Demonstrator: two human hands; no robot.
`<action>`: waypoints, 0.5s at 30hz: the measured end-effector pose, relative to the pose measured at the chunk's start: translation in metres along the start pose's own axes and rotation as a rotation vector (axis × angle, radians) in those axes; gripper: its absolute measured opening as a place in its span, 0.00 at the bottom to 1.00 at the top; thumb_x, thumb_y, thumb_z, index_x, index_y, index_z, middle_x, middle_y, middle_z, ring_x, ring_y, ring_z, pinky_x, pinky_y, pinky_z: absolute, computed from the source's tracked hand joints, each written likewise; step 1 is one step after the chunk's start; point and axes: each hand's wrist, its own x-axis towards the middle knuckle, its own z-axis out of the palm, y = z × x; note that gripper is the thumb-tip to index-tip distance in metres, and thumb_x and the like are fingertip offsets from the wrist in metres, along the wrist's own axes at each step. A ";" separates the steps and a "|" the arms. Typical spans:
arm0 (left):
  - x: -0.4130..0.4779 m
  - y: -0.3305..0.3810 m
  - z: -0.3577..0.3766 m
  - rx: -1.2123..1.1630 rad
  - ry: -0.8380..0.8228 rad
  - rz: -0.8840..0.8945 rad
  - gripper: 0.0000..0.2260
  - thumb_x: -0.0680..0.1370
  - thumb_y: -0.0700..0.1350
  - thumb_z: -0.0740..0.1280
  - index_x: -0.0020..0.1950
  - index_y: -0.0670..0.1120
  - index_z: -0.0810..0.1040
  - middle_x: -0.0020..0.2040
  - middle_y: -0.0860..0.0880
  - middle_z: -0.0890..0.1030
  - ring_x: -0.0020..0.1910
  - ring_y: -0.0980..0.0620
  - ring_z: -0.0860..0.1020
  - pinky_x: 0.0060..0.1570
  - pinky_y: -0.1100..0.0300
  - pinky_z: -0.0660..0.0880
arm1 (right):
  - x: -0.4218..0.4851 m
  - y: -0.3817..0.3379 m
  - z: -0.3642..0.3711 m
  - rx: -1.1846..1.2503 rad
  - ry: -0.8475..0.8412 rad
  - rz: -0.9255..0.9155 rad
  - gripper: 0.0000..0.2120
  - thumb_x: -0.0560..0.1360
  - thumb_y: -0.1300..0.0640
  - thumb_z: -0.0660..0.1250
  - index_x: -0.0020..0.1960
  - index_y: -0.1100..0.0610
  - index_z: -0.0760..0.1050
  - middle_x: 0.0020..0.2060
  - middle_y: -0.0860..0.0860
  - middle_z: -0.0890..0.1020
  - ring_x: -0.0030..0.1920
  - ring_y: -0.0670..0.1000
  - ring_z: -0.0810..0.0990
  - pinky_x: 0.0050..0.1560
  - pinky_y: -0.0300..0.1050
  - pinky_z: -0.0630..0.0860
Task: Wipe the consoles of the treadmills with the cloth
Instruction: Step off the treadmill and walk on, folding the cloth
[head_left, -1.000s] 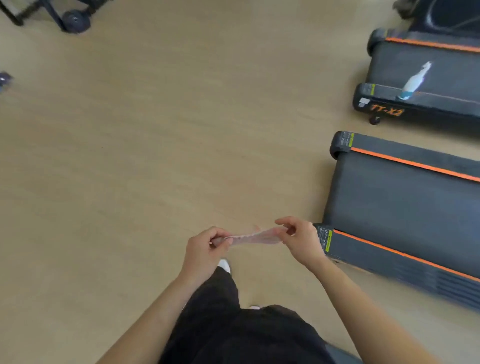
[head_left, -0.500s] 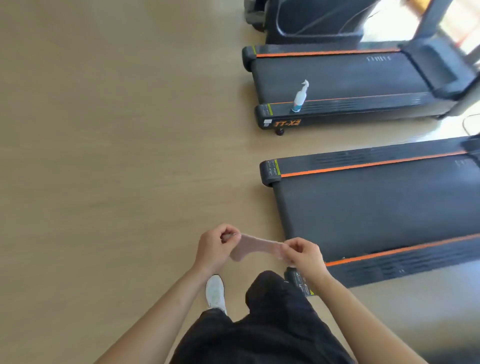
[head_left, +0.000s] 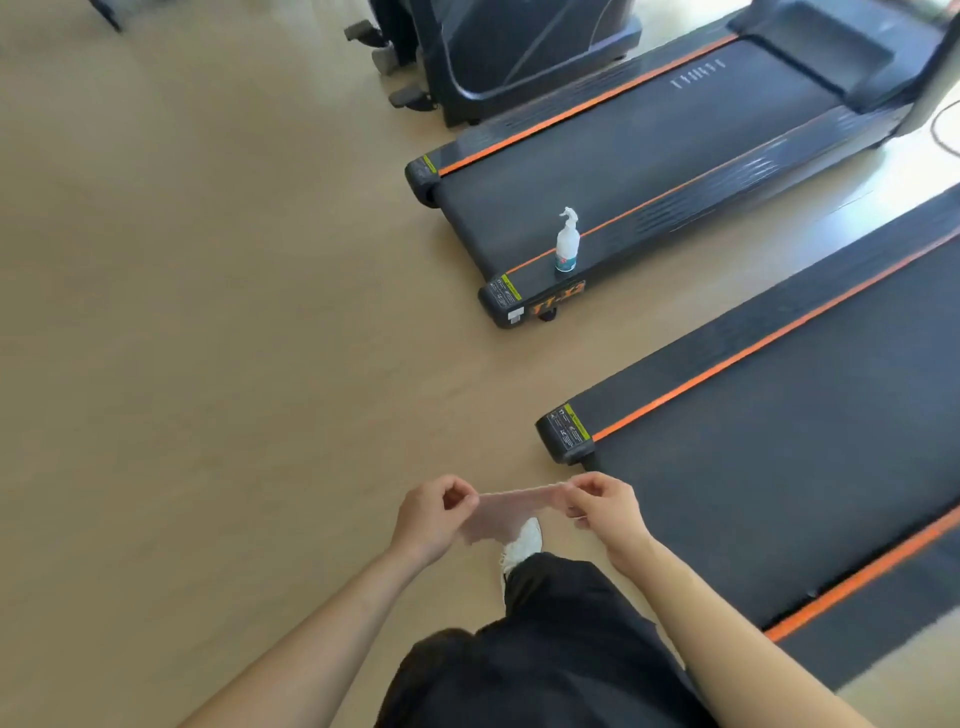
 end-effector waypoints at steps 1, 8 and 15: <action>0.022 0.009 -0.011 0.018 -0.015 -0.003 0.04 0.79 0.49 0.72 0.44 0.55 0.82 0.43 0.58 0.84 0.44 0.57 0.81 0.43 0.63 0.75 | 0.018 -0.018 0.004 -0.003 -0.006 0.000 0.03 0.76 0.64 0.69 0.47 0.60 0.82 0.41 0.57 0.85 0.38 0.51 0.82 0.36 0.40 0.79; 0.194 0.090 -0.076 0.013 -0.044 0.045 0.04 0.78 0.45 0.72 0.44 0.53 0.83 0.44 0.56 0.84 0.46 0.52 0.81 0.48 0.56 0.77 | 0.150 -0.145 0.008 -0.084 0.080 -0.005 0.05 0.76 0.62 0.70 0.42 0.57 0.80 0.36 0.55 0.84 0.35 0.53 0.81 0.41 0.51 0.82; 0.400 0.186 -0.116 0.044 -0.113 0.232 0.02 0.77 0.46 0.73 0.44 0.51 0.83 0.41 0.55 0.84 0.42 0.55 0.80 0.47 0.58 0.77 | 0.284 -0.269 -0.007 -0.058 0.251 -0.015 0.04 0.77 0.65 0.70 0.44 0.60 0.80 0.35 0.56 0.83 0.34 0.51 0.79 0.30 0.38 0.77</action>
